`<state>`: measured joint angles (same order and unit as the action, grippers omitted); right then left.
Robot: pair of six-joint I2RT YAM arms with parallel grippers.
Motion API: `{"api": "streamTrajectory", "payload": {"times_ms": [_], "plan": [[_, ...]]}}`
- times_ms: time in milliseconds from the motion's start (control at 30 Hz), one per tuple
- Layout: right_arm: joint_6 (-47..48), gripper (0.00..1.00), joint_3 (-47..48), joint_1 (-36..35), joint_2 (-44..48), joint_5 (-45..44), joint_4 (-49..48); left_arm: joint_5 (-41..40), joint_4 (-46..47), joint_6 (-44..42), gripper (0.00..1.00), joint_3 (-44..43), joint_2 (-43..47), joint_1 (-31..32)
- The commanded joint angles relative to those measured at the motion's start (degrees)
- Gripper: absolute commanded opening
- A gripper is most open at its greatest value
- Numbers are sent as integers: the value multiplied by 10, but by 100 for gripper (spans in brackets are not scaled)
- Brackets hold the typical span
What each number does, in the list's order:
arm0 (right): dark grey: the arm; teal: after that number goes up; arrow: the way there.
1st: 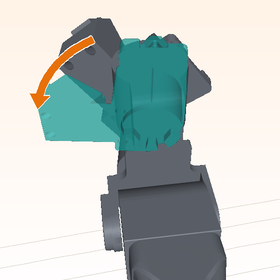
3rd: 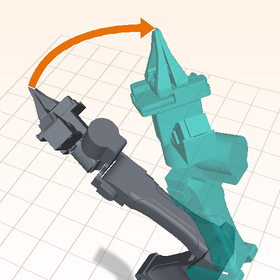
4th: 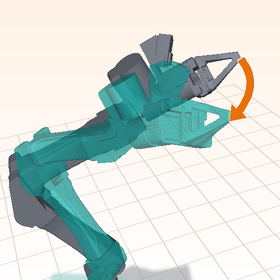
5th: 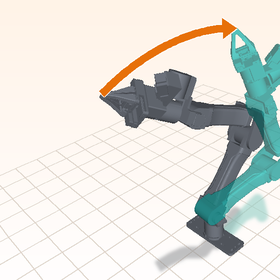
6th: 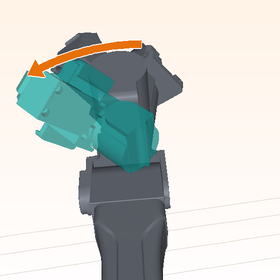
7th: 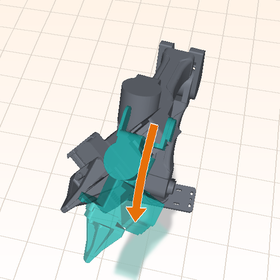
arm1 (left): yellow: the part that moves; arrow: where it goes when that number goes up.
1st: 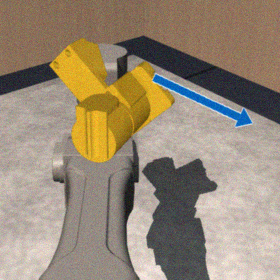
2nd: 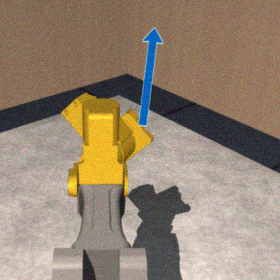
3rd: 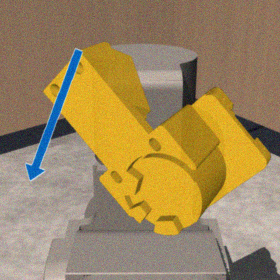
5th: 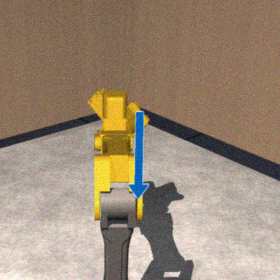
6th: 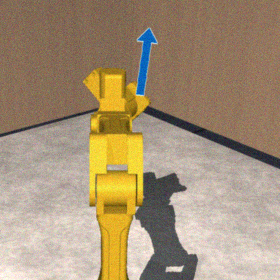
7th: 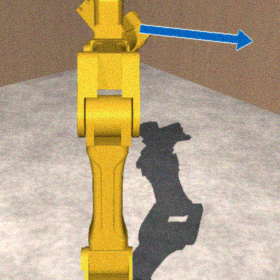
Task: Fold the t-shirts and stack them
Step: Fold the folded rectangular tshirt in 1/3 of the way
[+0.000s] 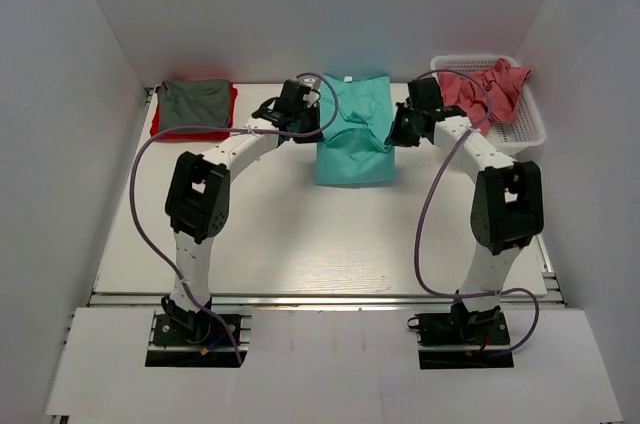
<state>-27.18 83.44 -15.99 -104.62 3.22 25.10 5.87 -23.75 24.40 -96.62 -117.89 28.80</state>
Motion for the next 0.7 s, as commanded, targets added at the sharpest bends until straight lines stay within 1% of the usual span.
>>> {"api": "streamTrajectory", "payload": {"times_ms": [0,33,167,267,367,433,500,600,633,667], "plan": [[14,0,70,20,-30,14,5,26,16,-15,0,-60,-12,-16],[14,0,89,20,-53,27,6,34,22,-15,0,-70,-21,-23],[27,0,147,32,-100,39,3,59,35,-27,0,-125,-66,-42],[30,0,179,45,-135,61,1,92,64,-33,0,-145,-91,-47],[32,0,204,52,-160,80,-1,105,64,-41,0,-181,-120,-52],[30,0,219,59,-169,83,-5,112,64,-41,0,-205,-138,-52],[31,0,221,61,-183,86,-19,120,64,-41,0,-211,-160,-59],[36,0,216,66,-198,95,-51,144,112,-41,0,-212,-179,-64],[37,3,216,68,-208,102,-74,144,128,-41,0,-205,-179,-64],[50,11,216,69,-213,110,-95,144,149,-41,8,-205,-186,-70]]}}
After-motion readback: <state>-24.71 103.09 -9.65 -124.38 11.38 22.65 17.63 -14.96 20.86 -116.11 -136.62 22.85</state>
